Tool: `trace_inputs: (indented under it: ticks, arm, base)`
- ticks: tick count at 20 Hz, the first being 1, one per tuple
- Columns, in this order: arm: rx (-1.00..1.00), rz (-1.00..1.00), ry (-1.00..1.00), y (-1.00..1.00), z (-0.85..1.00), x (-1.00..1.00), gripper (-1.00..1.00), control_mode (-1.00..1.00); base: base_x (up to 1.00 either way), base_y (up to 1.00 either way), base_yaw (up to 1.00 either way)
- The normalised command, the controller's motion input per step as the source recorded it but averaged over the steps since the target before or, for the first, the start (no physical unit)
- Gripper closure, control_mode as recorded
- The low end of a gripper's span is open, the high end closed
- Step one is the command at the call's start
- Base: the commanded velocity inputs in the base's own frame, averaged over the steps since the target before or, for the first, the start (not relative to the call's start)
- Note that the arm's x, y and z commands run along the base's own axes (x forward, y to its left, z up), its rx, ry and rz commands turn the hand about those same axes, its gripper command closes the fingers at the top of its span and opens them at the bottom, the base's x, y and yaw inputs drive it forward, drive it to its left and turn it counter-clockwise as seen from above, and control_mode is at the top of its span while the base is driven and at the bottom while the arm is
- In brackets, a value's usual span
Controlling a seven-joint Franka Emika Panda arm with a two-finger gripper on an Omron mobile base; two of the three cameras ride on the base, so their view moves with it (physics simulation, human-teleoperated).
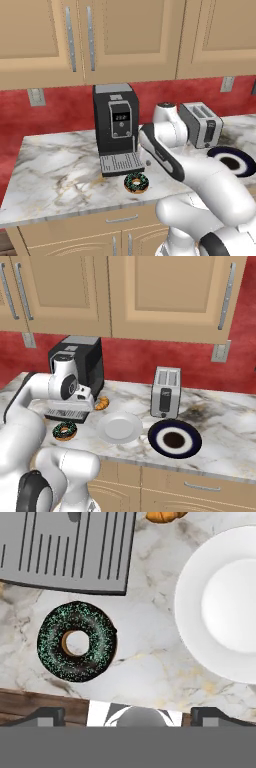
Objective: Place the pastries on the plates.
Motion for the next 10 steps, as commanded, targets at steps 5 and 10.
trace_inputs:
  ticks: [5, 10]
  arm:
    - [0.01, 0.0, 0.0, 0.0, -0.56, 0.05, -1.0, -1.0]
    - [0.0, 0.0, 0.0, 0.02, -0.16, 0.11, -1.0, -1.0]
  base:
    - [0.0, 0.0, 0.0]
    - [0.0, 0.0, 0.0]
